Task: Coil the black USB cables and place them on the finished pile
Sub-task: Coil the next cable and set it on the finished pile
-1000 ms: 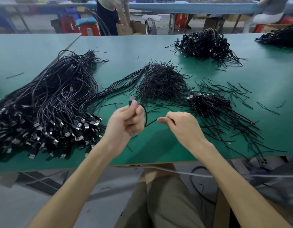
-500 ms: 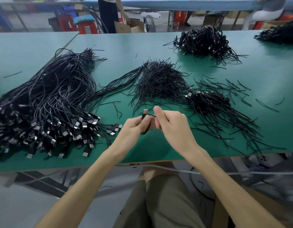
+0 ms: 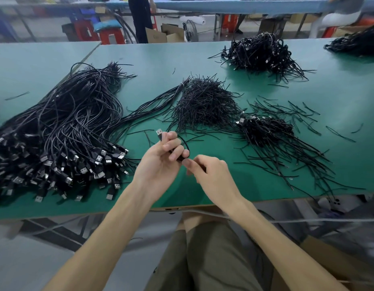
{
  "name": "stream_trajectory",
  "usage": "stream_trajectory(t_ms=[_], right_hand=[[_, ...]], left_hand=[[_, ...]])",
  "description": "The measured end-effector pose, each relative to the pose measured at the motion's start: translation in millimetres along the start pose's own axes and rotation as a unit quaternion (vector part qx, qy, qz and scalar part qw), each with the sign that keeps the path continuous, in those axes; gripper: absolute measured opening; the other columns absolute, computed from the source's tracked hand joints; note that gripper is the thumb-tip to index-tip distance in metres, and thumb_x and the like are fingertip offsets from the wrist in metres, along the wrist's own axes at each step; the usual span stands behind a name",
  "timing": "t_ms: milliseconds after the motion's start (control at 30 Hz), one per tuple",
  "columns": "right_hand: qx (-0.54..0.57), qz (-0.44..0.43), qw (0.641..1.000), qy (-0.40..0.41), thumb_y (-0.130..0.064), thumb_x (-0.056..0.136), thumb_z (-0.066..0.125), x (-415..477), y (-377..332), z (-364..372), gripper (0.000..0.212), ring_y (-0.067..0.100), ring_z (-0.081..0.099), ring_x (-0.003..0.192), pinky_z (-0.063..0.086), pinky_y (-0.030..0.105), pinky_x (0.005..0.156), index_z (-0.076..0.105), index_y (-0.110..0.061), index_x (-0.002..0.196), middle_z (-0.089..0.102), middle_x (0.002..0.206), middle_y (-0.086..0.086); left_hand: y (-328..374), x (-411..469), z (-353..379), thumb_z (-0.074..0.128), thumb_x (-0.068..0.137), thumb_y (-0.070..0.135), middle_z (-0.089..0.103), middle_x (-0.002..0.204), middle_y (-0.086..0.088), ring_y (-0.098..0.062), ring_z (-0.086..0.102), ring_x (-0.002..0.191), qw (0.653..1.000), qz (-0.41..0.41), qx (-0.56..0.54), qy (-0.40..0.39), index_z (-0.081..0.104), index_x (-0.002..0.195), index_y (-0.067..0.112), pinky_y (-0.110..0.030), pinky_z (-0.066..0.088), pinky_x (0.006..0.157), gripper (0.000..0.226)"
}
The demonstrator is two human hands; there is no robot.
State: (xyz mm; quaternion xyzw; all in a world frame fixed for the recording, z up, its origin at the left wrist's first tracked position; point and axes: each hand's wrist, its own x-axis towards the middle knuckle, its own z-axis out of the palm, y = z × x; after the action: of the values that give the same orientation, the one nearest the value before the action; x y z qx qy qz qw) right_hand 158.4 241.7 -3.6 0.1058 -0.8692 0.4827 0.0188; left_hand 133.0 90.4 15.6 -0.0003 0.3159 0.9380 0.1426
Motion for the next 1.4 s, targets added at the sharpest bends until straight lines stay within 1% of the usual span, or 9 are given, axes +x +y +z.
stream_trajectory(t_ms=[100,200,267,433,600,833,1000,1167,1400], right_hand=[[-0.019,0.006,1.0,-0.015,-0.028,0.1,0.062,7.3,-1.7,-4.6,0.02,0.018,0.061,0.094,0.048,0.039,0.089,0.062,-0.015,0.116,0.07,0.098,-0.002],[0.047,0.013,0.997,-0.061,-0.023,0.095,0.07,11.7,-6.6,-3.6,0.057,0.012,0.053,0.125,0.043,0.033,0.107,0.045,-0.017,0.146,0.059,0.135,-0.003],[0.136,0.012,0.99,-0.039,-0.024,0.09,0.076,13.3,-10.6,-2.1,0.062,0.006,0.057,0.12,0.047,0.024,0.101,0.048,-0.018,0.145,0.062,0.131,-0.006],[0.192,0.002,0.981,0.0,-0.007,0.088,0.076,17.4,-6.0,-8.8,0.031,-0.005,0.06,0.079,0.048,0.012,0.079,0.069,-0.016,0.116,0.069,0.087,-0.004],[0.228,0.031,0.973,-0.026,-0.007,0.085,0.079,13.0,1.3,-8.8,0.033,0.016,0.07,0.104,0.054,0.029,0.097,0.071,-0.012,0.116,0.075,0.106,0.01],[0.218,0.043,0.975,-0.021,-0.011,0.073,0.09,14.8,-1.5,1.4,0.038,0.018,0.071,0.101,0.055,0.037,0.098,0.072,-0.024,0.104,0.076,0.1,-0.003],[0.248,0.051,0.967,-0.008,-0.001,0.078,0.082,14.0,7.0,-0.7,0.02,0.012,0.062,0.082,0.053,0.052,0.1,0.073,-0.012,0.093,0.066,0.08,-0.002],[0.176,0.0,0.984,-0.02,0.003,0.08,0.072,17.0,5.1,-18.1,0.044,0.016,0.072,0.104,0.056,0.034,0.096,0.074,-0.019,0.118,0.077,0.106,0.002],[-0.04,-0.045,0.998,0.035,-0.006,0.084,0.074,17.4,5.4,-16.7,0.053,0.008,0.053,0.094,0.038,0.004,0.082,0.063,-0.018,0.135,0.063,0.106,-0.003]], left_hand=[[-6.1,1.6,-0.5,0.027,0.113,0.019,0.039,0.064,0.009,-0.01,0.042,0.057,0.999,0.008,0.04,-0.027,0.049,0.089,0.016,-0.027,0.047,0.08,0.033],[-12.0,3.2,-4.6,0.029,0.113,0.016,0.045,0.067,0.007,-0.013,0.053,0.067,0.999,0.004,0.038,-0.02,0.05,0.09,0.015,-0.03,0.055,0.081,0.031],[-18.8,2.7,-3.2,0.033,0.111,0.018,0.05,0.069,0.007,-0.015,0.059,0.076,0.999,-0.002,0.041,-0.032,0.053,0.09,0.015,-0.03,0.057,0.081,0.029],[-22.7,1.0,-1.3,0.045,0.105,0.024,0.068,0.095,-0.005,-0.023,0.067,0.098,0.993,-0.018,0.086,-0.077,0.064,0.1,0.006,-0.033,0.055,0.093,0.026],[-7.2,-3.2,-8.9,0.044,0.106,0.016,0.062,0.137,-0.02,-0.03,0.061,0.126,0.977,-0.062,0.159,-0.129,0.063,0.115,-0.004,-0.037,0.05,0.104,0.03],[-11.3,-6.3,-7.2,0.05,0.099,0.017,0.069,0.092,-0.018,-0.027,0.068,0.089,0.987,-0.051,0.139,-0.057,0.069,0.087,0.003,-0.032,0.058,0.084,0.026],[-20.9,0.0,-1.4,0.048,0.102,0.02,0.071,0.096,-0.019,-0.025,0.069,0.088,0.978,-0.038,0.196,-0.064,0.056,0.091,0.002,-0.032,0.058,0.086,0.022],[-1.3,-2.1,-7.6,0.046,0.106,0.014,0.068,0.123,-0.025,-0.032,0.067,0.114,0.938,-0.042,0.325,-0.11,0.063,0.102,-0.001,-0.034,0.054,0.097,0.024],[-4.3,-1.7,-11.0,0.053,0.103,0.011,0.076,0.092,-0.001,-0.013,0.071,0.086,0.904,-0.007,0.427,-0.021,0.071,0.102,0.002,-0.03,0.056,0.089,0.02]])
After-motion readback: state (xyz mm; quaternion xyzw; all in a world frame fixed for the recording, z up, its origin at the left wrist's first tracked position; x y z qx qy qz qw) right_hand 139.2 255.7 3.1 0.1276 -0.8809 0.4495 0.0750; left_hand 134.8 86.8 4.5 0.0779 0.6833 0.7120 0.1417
